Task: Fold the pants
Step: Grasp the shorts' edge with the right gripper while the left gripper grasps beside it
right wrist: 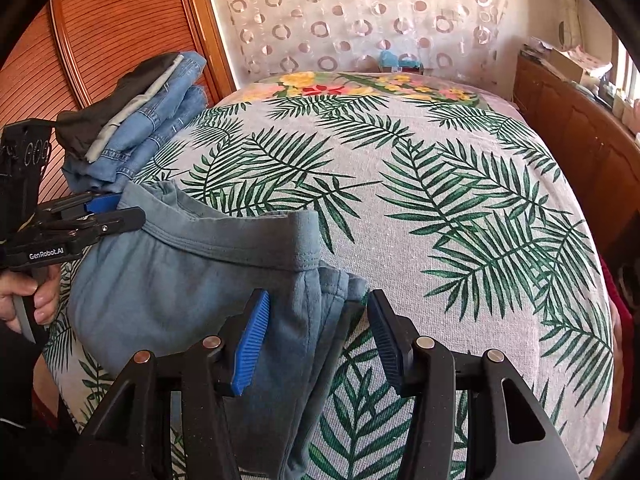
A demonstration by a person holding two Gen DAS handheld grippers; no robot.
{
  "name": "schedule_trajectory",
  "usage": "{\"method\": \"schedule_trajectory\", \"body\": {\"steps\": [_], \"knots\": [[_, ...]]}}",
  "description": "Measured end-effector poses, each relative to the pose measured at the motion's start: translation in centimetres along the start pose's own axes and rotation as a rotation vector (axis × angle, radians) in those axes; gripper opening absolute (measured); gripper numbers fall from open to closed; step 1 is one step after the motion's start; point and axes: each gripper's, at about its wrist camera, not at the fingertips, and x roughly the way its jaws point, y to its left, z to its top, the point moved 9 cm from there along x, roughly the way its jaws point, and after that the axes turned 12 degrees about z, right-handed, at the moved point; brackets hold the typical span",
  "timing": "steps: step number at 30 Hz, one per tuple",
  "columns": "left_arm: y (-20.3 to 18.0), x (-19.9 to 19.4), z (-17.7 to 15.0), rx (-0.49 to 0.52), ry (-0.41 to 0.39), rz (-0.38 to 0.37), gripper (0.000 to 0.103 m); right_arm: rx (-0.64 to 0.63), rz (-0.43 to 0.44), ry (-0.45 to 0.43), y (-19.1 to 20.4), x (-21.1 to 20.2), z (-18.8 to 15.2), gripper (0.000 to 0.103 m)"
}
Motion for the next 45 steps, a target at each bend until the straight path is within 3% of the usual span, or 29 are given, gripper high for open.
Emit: {"method": "schedule_trajectory", "body": {"steps": [5, 15, 26, 34, 42, 45], "knots": [[0.2, 0.3, -0.1, -0.016, 0.002, -0.022, 0.061, -0.041, -0.012, 0.013, 0.5, 0.8, 0.2, 0.052], [0.4, 0.6, -0.2, -0.037, 0.004, -0.048, 0.061, -0.058, 0.027, 0.030, 1.4, 1.8, 0.6, 0.022], [0.4, 0.7, -0.2, -0.036, 0.012, -0.042, 0.062, -0.069, 0.027, -0.008, 1.5, 1.6, 0.2, 0.022], [0.6, 0.1, -1.1, -0.060, 0.044, 0.004, 0.062, -0.062, 0.032, -0.010, 1.5, 1.5, 0.2, 0.022], [0.7, 0.2, -0.9, -0.087, 0.018, 0.002, 0.062, -0.059, 0.035, -0.011, 1.5, 1.5, 0.2, 0.022], [0.4, 0.1, -0.9, -0.097, 0.019, -0.032, 0.051, -0.053, 0.038, -0.013, 1.5, 1.5, 0.3, 0.020]]}}
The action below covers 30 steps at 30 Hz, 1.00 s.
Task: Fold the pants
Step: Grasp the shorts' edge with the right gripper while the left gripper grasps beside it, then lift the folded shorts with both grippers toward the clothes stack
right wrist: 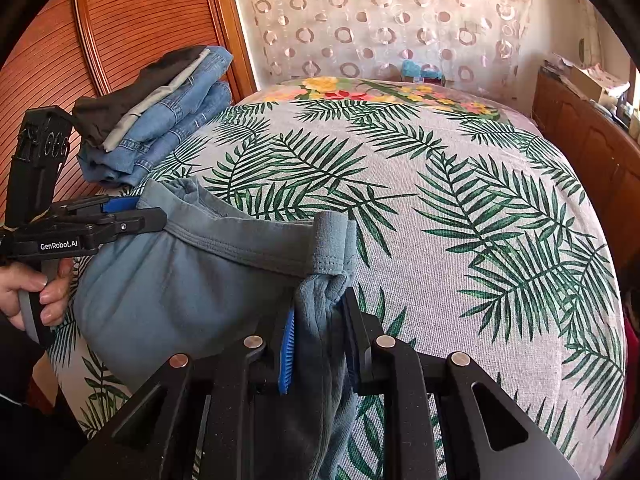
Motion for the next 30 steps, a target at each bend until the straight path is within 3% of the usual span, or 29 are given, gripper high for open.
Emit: {"method": "schedule_trajectory", "body": {"steps": [2, 5, 11, 21, 30], "knots": [[-0.2, 0.0, -0.1, -0.019, 0.009, -0.040, 0.039, 0.007, 0.005, -0.002, -0.1, 0.0, 0.0, 0.019], [-0.5, -0.2, -0.1, -0.032, 0.012, -0.071, 0.030, 0.017, 0.012, -0.005, -0.2, -0.1, 0.0, 0.017], [-0.8, -1.1, 0.1, -0.043, -0.022, -0.065, 0.020, 0.017, 0.013, -0.007, 0.0, -0.2, -0.1, 0.013], [-2.2, -4.5, 1.5, -0.001, -0.122, -0.055, 0.017, 0.010, 0.022, -0.079, 0.6, -1.9, 0.6, 0.010], [-2.5, -7.9, 4.8, 0.011, -0.219, -0.051, 0.017, -0.034, 0.011, -0.168, 1.4, -5.3, 3.2, 0.010]]}}
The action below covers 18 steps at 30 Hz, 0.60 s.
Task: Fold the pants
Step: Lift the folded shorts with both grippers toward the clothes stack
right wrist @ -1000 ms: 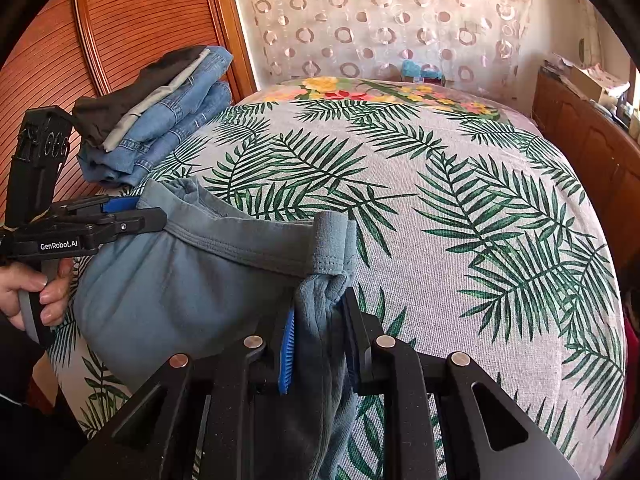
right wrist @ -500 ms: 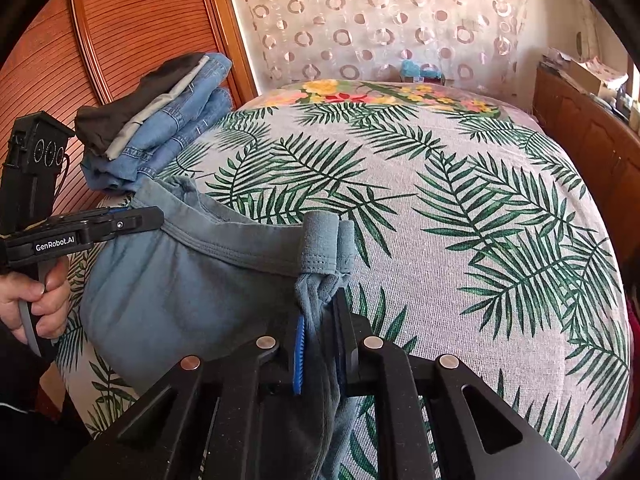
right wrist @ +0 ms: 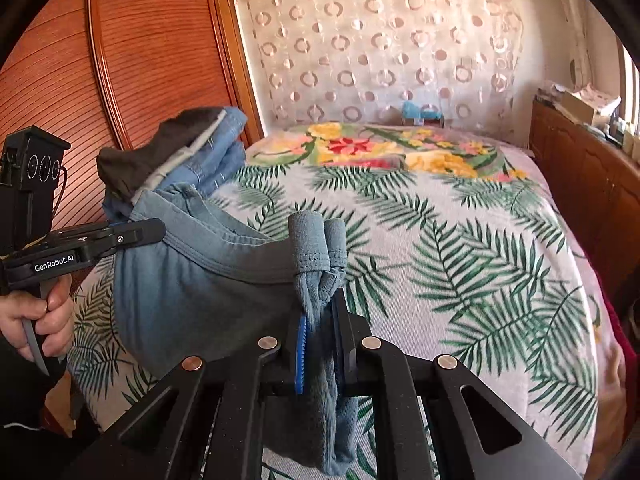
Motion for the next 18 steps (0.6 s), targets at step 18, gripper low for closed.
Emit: {"method": "schedule_trajectory", "body": {"steps": [18], "knots": [[1.5, -2.6, 4.8, 0.000, -0.113, 0.036, 0.017, -0.111, 0.004, -0.073, 1.2, -1.6, 6.2, 0.010]]}}
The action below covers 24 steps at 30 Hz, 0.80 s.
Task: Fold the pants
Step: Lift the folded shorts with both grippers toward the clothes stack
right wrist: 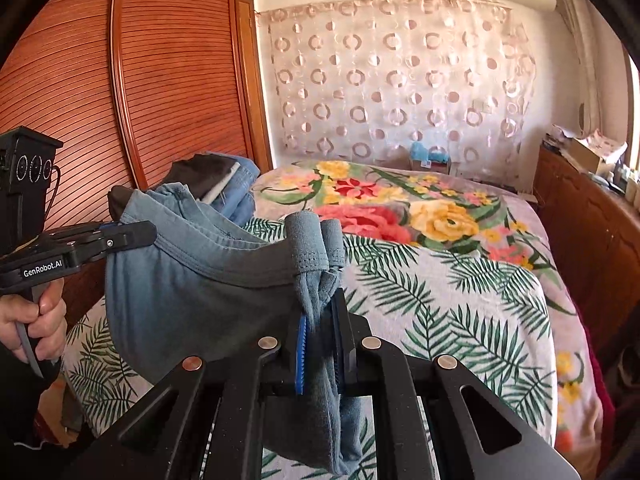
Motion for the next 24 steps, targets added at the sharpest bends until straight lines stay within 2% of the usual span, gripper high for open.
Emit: {"method": "schedule_trajectory", "body": {"steps": [12, 24], "knots": [[5.3, -0.2, 2.8, -0.052, -0.038, 0.087, 0.017, -0.122, 0.054, -0.027, 0.7, 4.2, 6.0, 0.010], [10.9, -0.4, 5.6, -0.079, -0.094, 0.203, 0.017, -0.214, 0.142, -0.041, 0.0, 11.6, 12.0, 0.010]]}}
